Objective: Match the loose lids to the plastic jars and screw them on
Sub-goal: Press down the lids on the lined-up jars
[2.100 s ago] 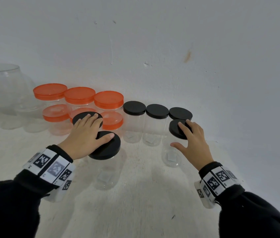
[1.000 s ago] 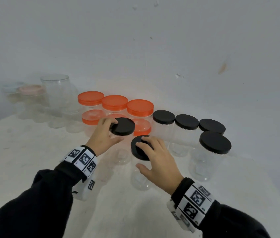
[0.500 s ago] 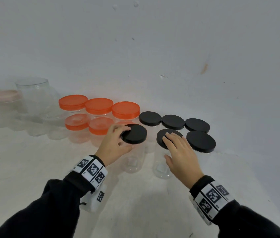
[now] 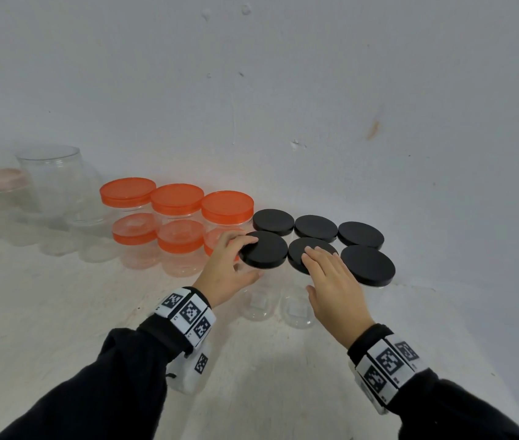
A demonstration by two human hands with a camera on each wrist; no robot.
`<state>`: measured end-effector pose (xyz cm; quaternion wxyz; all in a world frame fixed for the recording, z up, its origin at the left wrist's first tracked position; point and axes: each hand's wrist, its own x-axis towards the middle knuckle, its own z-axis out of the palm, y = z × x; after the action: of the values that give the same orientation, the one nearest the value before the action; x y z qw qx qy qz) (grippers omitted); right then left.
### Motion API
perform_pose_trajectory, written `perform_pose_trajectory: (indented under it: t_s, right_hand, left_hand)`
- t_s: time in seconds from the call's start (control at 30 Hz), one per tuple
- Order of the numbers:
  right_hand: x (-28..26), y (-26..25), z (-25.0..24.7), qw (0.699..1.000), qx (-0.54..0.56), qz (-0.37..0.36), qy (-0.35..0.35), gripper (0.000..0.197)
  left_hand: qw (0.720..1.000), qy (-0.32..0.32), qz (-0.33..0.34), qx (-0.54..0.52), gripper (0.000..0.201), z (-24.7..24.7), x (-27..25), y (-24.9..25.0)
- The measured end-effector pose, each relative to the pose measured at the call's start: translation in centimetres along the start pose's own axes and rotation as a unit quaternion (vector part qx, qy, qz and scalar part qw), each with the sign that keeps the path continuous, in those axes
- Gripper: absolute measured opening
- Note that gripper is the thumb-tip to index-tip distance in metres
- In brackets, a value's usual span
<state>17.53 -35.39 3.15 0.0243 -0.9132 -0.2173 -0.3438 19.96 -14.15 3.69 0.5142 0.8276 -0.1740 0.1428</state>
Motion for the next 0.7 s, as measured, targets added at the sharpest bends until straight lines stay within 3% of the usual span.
perform_pose_trajectory:
  t_s: [0.37,0.53,0.7]
  right_hand:
    - [-0.1,0.9,-1.1,0.999,0.021,0.013,-0.023,0.066]
    - [-1.7,2.9,-3.0,0.986,0.052,0.158,-0.022,0.069]
    - [-3.4,4.2,-3.7,0.942,0.138,0.296,-0.072,0.069]
  left_hand:
    - [1.000,-0.011,-0.005,0.016,0.055,0.3,0.3,0.1]
    - [0.999,-0.026,-0.021,0.039,0.064,0.5,0.3,-0.2]
    - [0.999,-0.026,-0.032,0.026,0.071,1.2,0.0,-0.6]
